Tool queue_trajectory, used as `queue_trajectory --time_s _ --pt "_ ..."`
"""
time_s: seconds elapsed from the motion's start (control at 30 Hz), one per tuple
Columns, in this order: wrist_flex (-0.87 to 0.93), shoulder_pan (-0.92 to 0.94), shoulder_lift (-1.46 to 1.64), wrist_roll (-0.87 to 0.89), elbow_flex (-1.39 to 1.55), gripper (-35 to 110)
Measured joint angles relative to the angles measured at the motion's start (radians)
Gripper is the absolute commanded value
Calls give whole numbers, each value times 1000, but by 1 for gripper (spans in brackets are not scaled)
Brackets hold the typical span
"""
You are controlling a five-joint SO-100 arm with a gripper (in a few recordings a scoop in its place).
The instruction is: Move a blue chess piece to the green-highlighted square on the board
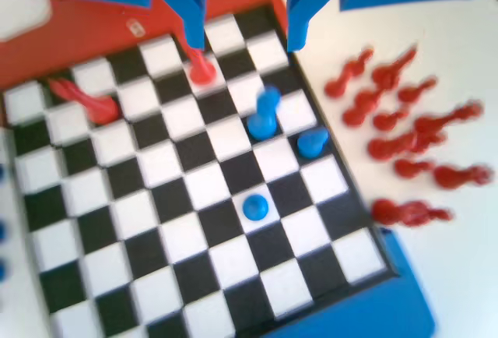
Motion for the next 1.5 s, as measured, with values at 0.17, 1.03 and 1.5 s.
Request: queue_trajectory --time_s 0.17,1.03,1.5 --pt "179 -44 166 -63 -72 15" --pt "514 -282 1206 -276 241 12" --pt "342 -295 1546 -270 584 6"
